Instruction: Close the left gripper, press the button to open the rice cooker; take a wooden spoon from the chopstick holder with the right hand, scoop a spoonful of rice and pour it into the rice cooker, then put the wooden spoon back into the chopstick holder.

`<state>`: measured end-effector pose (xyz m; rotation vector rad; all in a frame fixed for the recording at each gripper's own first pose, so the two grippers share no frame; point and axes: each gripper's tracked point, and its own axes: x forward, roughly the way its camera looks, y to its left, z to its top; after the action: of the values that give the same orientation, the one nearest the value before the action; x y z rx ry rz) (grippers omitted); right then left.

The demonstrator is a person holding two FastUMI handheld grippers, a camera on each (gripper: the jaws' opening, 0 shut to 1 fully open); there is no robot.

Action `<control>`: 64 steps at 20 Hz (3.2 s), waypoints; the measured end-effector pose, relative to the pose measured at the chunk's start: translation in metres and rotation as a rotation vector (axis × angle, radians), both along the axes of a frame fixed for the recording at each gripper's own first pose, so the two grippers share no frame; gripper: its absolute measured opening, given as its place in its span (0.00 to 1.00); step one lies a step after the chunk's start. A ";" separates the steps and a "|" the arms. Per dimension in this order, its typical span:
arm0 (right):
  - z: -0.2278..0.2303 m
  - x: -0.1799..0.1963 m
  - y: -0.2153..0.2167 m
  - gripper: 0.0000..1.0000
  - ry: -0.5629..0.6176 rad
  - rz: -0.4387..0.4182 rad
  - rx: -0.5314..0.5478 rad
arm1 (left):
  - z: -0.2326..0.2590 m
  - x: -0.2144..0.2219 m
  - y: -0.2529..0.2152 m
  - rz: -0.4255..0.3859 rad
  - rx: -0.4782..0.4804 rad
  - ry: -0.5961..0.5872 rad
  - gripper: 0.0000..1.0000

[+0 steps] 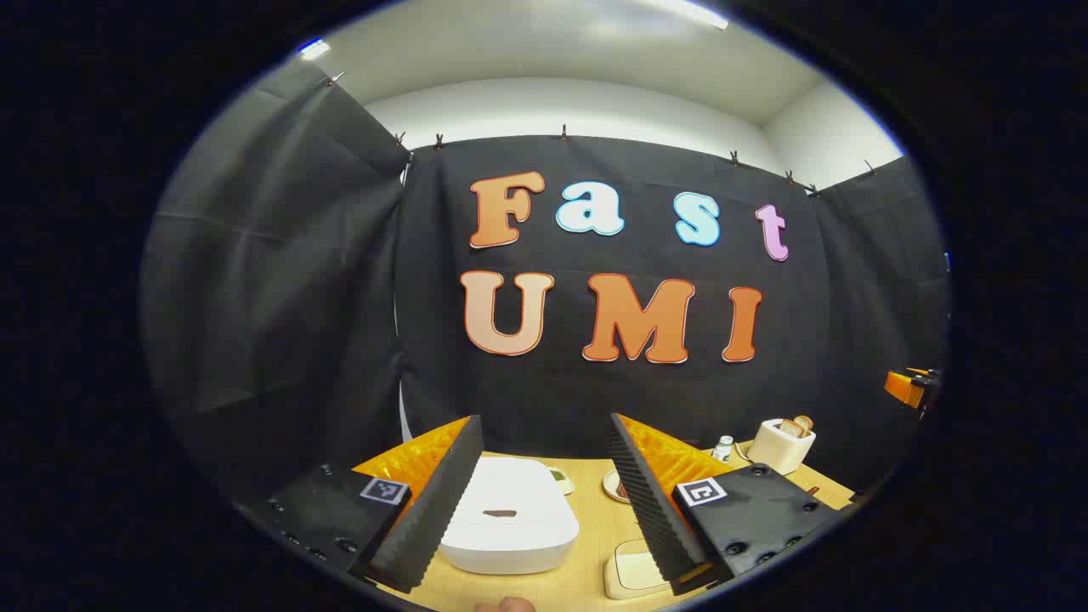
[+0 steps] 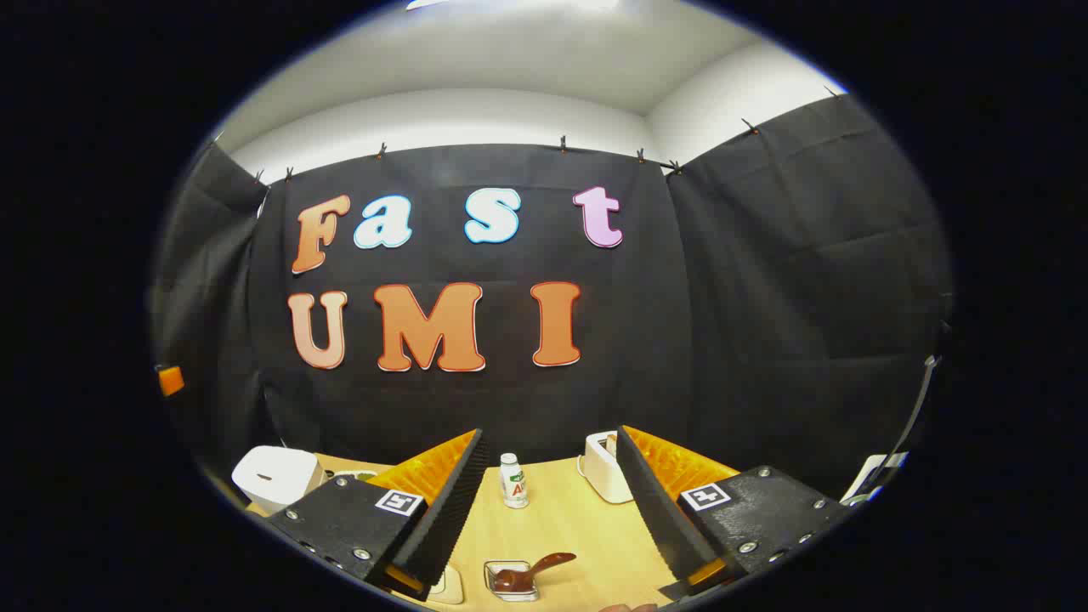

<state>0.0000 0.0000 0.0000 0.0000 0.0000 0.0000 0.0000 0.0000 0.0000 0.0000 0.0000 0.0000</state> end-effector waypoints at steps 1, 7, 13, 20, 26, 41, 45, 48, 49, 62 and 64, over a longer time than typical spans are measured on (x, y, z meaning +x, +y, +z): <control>0.003 -0.003 0.001 1.00 -0.006 -0.003 -0.011 | 0.001 0.000 0.000 -0.005 -0.005 -0.001 1.00; 0.001 -0.005 -0.008 0.95 0.011 -0.019 -0.011 | -0.004 0.006 -0.005 -0.040 -0.036 0.015 1.00; -0.001 -0.001 -0.013 0.95 0.016 -0.028 0.000 | -0.001 0.011 -0.008 -0.044 -0.004 0.014 0.99; -0.002 0.000 -0.012 0.95 0.031 -0.032 -0.002 | -0.001 0.020 0.001 -0.025 0.008 0.016 0.99; -0.006 0.001 -0.006 0.95 0.048 -0.029 -0.006 | -0.013 0.024 0.012 -0.008 0.008 0.042 0.99; -0.007 0.001 0.011 0.95 0.069 -0.015 -0.051 | -0.027 0.023 0.039 0.021 0.018 0.092 0.04; -0.010 0.002 0.017 0.95 0.079 -0.009 -0.056 | -0.059 0.052 0.045 -0.005 -0.013 0.145 0.02; -0.012 0.006 0.021 0.95 0.085 -0.006 -0.066 | -0.084 0.069 0.044 -0.034 -0.018 0.223 0.04; -0.015 0.006 0.022 0.95 0.090 -0.003 -0.069 | -0.093 0.074 0.046 -0.039 -0.016 0.250 0.04; -0.045 0.021 0.023 0.95 0.164 0.003 -0.040 | -0.206 0.139 0.039 -0.116 -0.058 0.589 0.05; -0.045 0.023 0.022 0.95 0.163 0.001 -0.046 | -0.216 0.144 0.040 -0.122 -0.064 0.624 0.05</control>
<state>0.0232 0.0215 -0.0453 -0.0462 0.1633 0.0013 0.1442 0.0399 -0.2164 -0.0639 0.6244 -0.1217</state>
